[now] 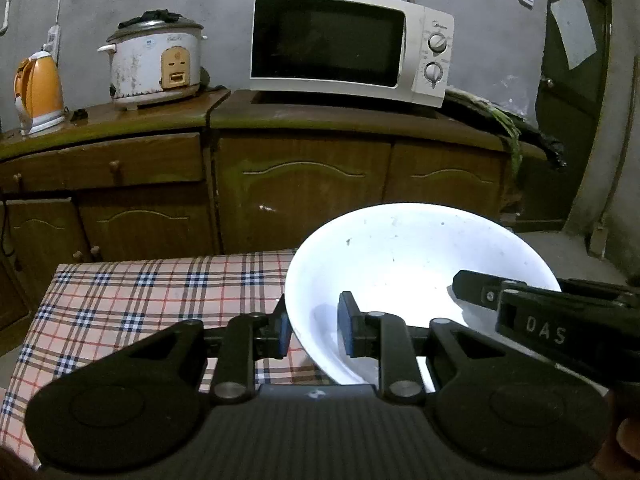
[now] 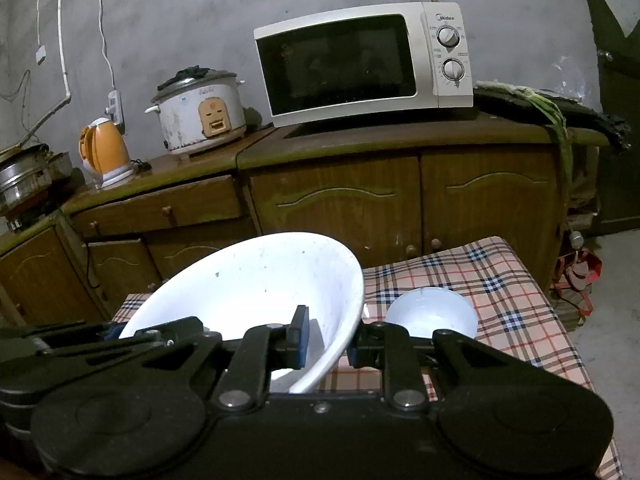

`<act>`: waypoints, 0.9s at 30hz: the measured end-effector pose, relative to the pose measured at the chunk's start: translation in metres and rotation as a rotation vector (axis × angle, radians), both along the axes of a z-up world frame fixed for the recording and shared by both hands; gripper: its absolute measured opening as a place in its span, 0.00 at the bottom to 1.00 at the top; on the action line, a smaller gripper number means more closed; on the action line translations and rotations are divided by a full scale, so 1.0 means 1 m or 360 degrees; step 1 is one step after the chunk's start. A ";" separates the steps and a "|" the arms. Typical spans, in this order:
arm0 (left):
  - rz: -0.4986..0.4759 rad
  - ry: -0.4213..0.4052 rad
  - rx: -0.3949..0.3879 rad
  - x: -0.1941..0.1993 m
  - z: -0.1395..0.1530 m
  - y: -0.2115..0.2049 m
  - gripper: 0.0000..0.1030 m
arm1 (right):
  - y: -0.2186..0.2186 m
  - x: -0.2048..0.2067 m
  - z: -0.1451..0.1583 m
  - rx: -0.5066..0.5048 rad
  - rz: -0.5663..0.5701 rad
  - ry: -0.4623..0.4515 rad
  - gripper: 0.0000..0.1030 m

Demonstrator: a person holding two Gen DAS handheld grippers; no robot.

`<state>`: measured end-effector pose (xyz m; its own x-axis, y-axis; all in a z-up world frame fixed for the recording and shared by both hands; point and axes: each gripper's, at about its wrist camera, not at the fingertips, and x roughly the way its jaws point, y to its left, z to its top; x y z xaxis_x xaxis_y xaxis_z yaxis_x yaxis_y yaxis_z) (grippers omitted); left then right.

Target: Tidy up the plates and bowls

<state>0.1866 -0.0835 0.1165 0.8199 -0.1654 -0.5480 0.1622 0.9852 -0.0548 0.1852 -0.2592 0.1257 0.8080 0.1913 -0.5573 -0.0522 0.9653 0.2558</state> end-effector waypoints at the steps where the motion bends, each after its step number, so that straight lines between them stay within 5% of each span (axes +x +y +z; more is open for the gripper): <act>1: -0.0003 0.0002 -0.0001 0.000 0.000 0.000 0.23 | 0.000 -0.001 0.000 -0.0002 0.0000 0.0003 0.24; 27: -0.0035 0.0000 -0.0018 -0.016 -0.001 -0.003 0.24 | -0.004 -0.021 0.007 -0.0027 -0.0014 -0.0014 0.24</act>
